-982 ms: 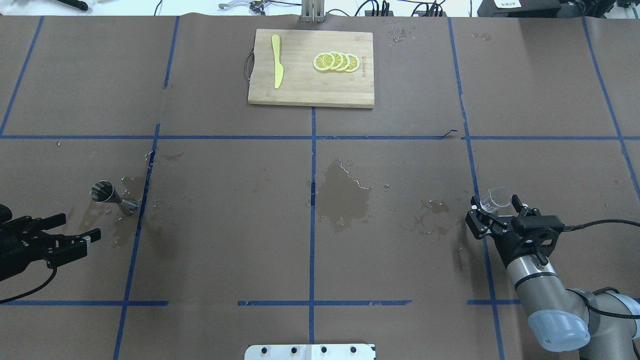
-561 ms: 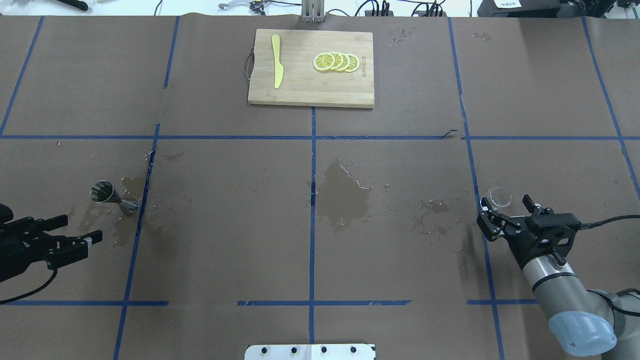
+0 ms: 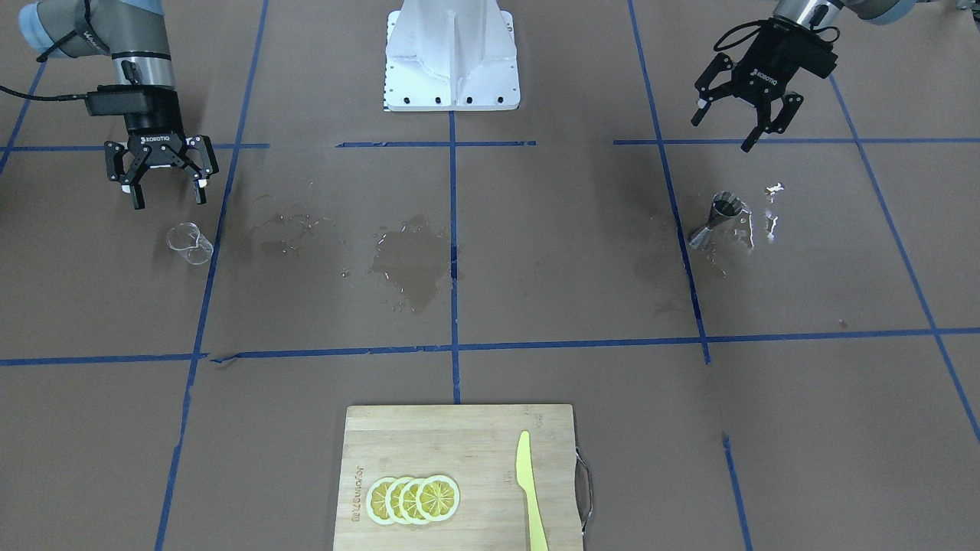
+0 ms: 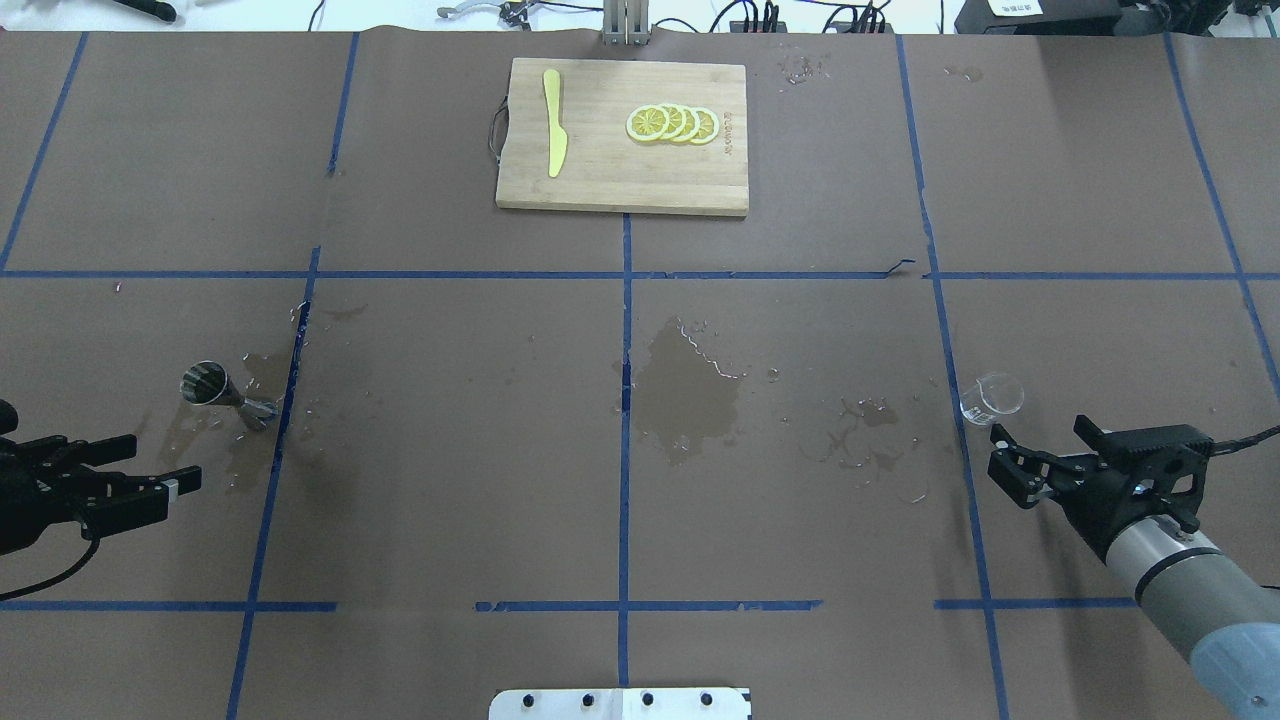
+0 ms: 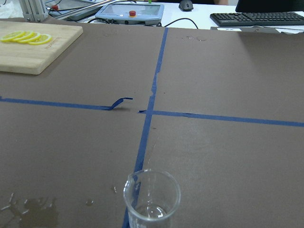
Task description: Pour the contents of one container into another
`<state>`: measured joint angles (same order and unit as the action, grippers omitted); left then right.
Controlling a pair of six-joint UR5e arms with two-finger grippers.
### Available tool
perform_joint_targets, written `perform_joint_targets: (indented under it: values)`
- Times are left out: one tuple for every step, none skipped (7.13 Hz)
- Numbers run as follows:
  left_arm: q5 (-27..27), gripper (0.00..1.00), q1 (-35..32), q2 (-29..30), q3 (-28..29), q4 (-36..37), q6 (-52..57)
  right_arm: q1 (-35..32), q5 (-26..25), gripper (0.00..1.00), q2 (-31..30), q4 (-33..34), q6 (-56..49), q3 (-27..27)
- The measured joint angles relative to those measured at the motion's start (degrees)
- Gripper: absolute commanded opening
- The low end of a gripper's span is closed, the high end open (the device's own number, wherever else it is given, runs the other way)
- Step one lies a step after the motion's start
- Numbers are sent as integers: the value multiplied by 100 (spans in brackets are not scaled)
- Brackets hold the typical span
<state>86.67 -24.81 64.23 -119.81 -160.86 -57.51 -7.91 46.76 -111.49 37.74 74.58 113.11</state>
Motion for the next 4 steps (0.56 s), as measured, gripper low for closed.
perform_joint_targets:
  values:
    - [469, 100, -365, 9, -28, 18, 119, -31, 330, 100, -164, 65, -136, 280]
    - [872, 100, -697, 22, -40, 41, 269, -150, 663, 100, -252, 276, -300, 532]
    - [1232, 100, -975, 64, -39, 95, 367, -481, 1163, 100, -278, 771, -589, 833]
    - [1479, 100, -1125, 130, -34, 173, 405, -934, 1760, 100, -263, 1280, -950, 1093]
